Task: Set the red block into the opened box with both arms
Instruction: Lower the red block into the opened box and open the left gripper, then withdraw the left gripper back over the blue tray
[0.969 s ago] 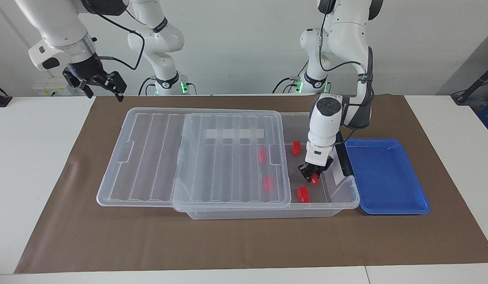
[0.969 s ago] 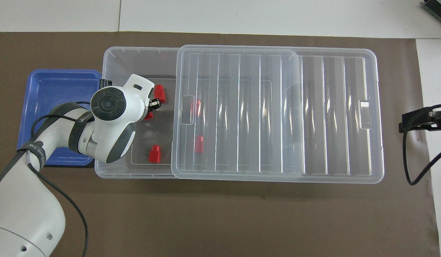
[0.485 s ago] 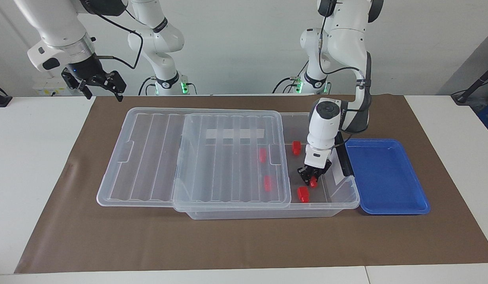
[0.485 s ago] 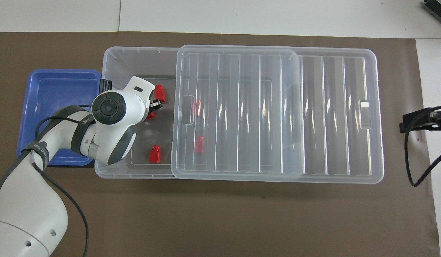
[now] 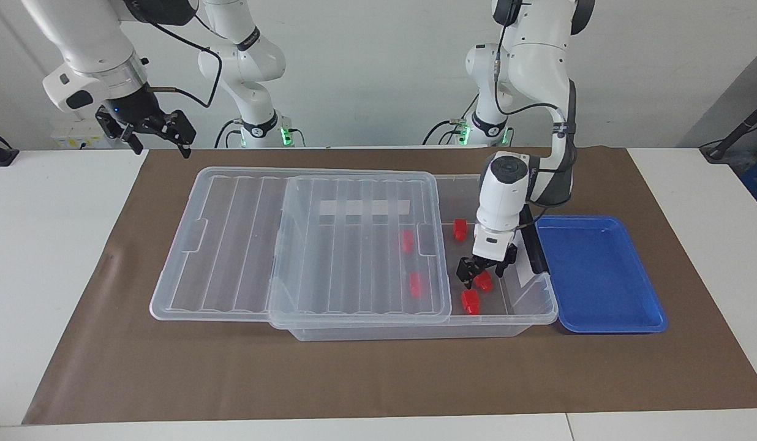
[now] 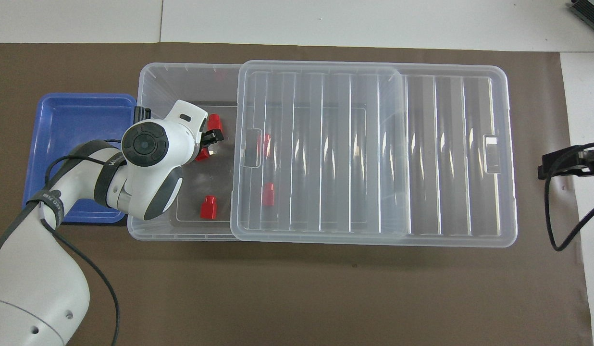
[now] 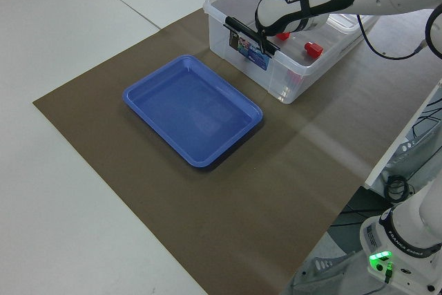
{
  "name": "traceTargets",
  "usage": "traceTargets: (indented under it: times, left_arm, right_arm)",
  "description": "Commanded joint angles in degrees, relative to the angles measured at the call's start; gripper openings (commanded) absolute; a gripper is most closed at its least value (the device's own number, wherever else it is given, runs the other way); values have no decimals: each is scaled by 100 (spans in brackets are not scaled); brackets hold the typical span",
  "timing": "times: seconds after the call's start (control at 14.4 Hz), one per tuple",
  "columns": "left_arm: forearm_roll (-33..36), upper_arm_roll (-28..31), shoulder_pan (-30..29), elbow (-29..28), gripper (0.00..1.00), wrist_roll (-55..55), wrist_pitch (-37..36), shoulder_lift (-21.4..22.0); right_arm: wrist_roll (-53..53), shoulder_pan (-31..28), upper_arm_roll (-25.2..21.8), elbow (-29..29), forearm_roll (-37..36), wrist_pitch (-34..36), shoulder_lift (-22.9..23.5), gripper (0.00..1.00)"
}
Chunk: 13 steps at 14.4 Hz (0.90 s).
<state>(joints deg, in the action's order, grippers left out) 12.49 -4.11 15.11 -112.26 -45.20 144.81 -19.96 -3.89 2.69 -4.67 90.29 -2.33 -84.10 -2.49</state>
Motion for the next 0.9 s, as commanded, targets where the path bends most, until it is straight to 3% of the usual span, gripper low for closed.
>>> traceTargets:
  times: [0.0,0.14,0.35,0.83]
  left_arm:
    - [166,59,-52,850,100,63,-1345,273]
    - [166,50,-149,1476,100,631,-2496,483]
    - [-62,51,-535,1575,100,2443,-3229,887]
    - [-546,103,-780,1839,100,3059,-4890,1705]
  right_arm:
    - [151,-84,19,173,154,-106,-120,100]
    - [151,-84,19,173,154,-106,-129,100]
    - [151,-84,19,173,154,-106,-129,100]
    - [151,-93,19,173,154,-106,-129,100]
